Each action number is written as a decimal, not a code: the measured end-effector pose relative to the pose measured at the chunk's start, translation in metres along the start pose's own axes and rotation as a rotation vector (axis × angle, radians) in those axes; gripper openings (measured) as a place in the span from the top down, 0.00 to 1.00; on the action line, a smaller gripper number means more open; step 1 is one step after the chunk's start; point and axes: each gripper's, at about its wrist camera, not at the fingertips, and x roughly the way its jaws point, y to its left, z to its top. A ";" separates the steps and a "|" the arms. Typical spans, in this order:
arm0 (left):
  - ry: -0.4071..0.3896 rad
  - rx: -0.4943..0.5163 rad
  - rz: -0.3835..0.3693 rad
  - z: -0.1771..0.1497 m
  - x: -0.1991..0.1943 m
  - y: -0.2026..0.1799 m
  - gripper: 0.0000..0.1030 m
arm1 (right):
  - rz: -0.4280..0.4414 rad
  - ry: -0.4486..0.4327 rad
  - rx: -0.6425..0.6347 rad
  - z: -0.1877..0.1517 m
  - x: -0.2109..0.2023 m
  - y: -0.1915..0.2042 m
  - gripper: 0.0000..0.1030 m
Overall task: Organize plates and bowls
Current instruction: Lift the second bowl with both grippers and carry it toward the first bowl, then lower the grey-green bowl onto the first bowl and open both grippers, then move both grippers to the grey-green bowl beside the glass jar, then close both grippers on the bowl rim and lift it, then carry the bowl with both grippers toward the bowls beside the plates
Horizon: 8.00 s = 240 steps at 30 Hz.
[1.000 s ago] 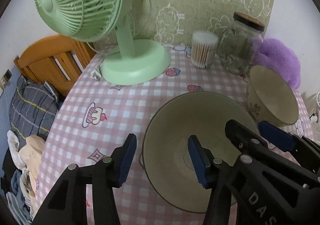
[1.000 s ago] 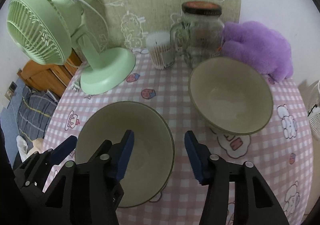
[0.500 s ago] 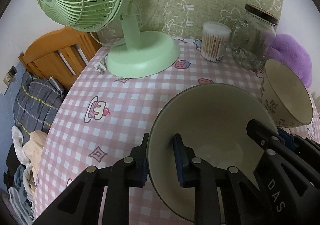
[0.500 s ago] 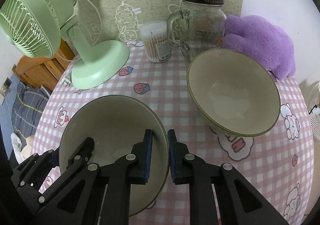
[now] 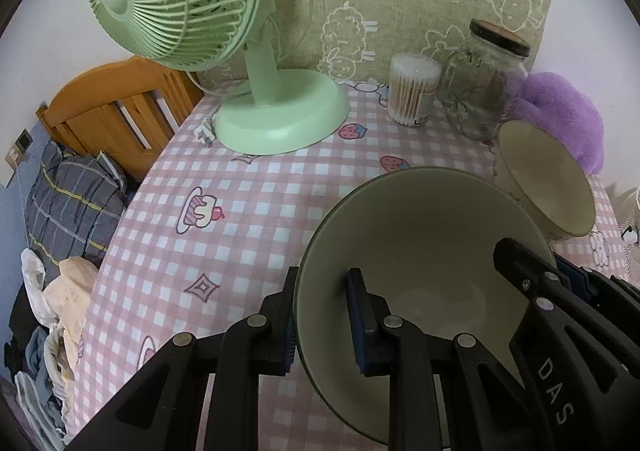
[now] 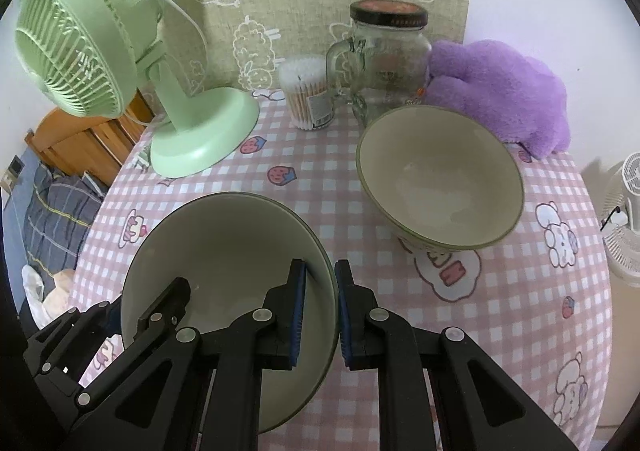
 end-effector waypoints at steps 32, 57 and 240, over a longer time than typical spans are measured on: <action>-0.103 0.093 -0.130 -0.075 -0.148 0.027 0.81 | -0.083 -0.108 0.064 -0.088 -0.169 0.024 0.83; -0.023 0.249 -0.220 -0.188 -0.176 0.015 0.81 | -0.144 -0.022 0.158 -0.219 -0.214 0.009 0.83; -0.084 0.097 -0.086 0.033 -0.080 -0.105 0.81 | -0.071 -0.089 0.054 0.026 -0.102 -0.107 0.80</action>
